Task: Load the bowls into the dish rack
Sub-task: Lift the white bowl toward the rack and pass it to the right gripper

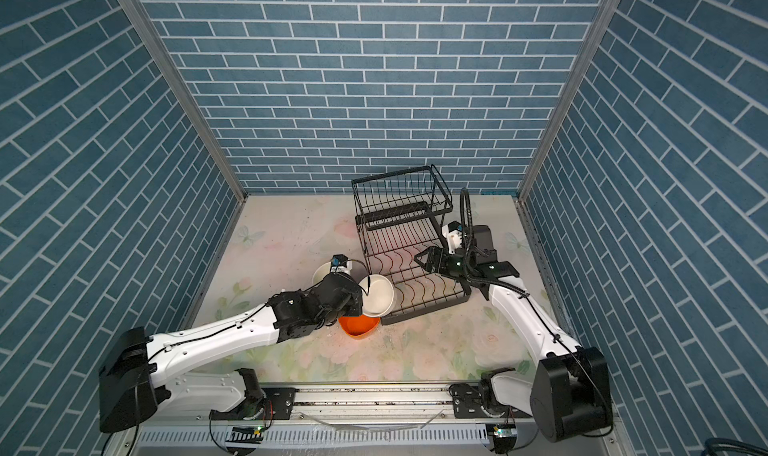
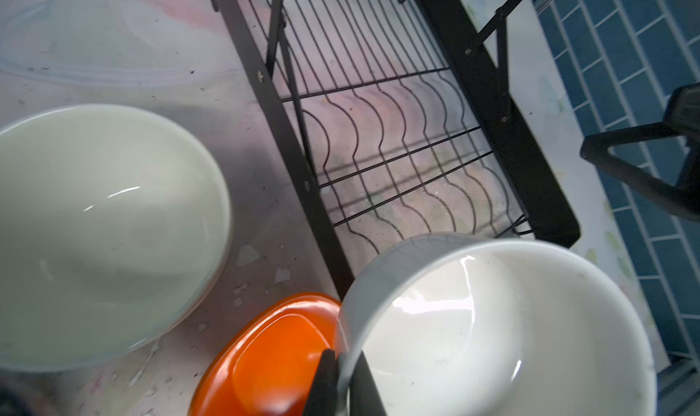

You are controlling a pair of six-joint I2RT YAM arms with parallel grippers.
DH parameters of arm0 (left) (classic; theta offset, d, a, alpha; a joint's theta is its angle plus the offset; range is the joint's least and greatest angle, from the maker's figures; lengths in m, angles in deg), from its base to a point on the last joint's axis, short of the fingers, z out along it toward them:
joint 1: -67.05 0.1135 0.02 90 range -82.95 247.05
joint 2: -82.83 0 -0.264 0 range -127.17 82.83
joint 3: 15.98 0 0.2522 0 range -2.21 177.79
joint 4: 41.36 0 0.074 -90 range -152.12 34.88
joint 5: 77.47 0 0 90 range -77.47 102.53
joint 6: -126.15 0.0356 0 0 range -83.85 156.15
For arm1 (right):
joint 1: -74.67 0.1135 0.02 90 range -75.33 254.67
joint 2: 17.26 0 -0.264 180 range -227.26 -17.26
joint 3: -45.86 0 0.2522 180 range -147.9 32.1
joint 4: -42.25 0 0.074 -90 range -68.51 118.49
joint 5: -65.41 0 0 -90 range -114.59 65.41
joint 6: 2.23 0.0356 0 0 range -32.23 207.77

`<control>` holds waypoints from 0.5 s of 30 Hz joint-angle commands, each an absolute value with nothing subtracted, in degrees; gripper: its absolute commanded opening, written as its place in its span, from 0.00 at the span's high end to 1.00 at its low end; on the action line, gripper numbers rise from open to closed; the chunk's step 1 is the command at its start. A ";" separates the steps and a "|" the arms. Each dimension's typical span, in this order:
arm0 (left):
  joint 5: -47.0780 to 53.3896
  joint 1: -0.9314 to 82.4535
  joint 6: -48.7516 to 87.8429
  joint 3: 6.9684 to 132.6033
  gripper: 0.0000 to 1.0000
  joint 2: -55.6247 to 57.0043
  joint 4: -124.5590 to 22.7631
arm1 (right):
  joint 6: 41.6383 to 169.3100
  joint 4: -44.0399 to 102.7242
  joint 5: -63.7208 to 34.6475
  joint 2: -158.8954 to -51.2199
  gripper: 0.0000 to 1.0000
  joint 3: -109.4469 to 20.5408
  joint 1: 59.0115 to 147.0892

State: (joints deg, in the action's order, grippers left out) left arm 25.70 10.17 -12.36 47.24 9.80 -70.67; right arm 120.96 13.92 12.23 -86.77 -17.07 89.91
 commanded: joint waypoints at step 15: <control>12.05 16.68 -14.57 53.97 1.00 -1.60 -50.52 | 118.30 13.91 21.56 -80.50 0.12 -12.99 90.38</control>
State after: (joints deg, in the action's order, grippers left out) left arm 13.98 16.11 -13.85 51.13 -1.66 -56.51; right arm 120.75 15.54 20.51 -81.70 -14.77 89.91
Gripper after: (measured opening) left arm 0.094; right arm 0.882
